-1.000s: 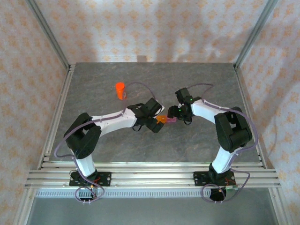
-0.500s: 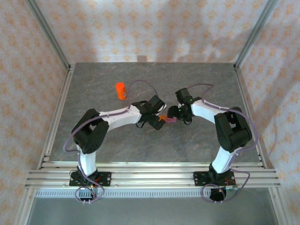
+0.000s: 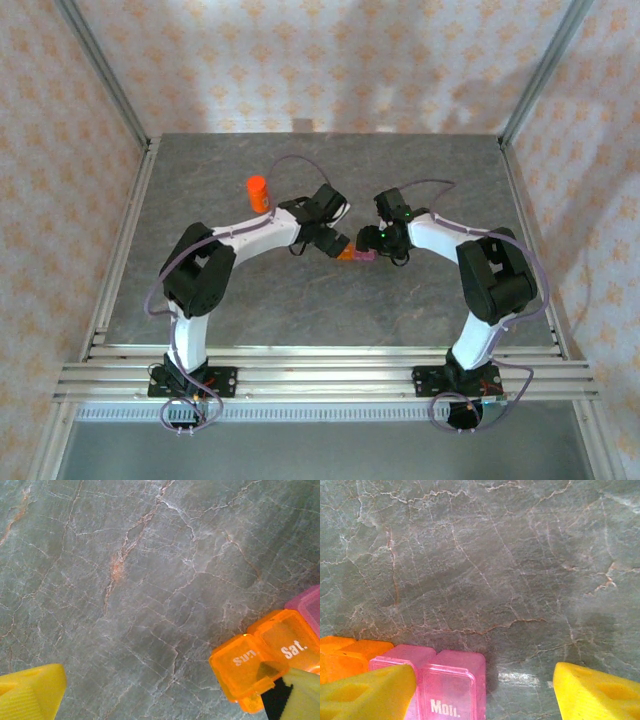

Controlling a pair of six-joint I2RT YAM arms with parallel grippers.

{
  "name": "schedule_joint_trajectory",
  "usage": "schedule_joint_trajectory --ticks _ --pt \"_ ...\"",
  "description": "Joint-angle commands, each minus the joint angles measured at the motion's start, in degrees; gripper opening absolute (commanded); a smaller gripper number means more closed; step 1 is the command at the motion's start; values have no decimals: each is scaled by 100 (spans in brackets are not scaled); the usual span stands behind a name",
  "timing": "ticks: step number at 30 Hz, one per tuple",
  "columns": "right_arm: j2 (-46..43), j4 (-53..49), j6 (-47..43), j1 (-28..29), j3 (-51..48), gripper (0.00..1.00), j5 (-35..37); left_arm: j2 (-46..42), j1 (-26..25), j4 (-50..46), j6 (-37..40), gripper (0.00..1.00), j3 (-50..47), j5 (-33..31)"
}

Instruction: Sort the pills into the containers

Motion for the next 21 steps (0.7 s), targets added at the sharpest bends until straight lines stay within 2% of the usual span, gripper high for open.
schedule_joint_trajectory --ticks 1,21 --pt "265 -236 3 -5 -248 74 198 156 84 -211 152 100 249 -204" --pt "335 -173 -9 -7 -355 74 119 566 324 44 -238 100 387 -57"
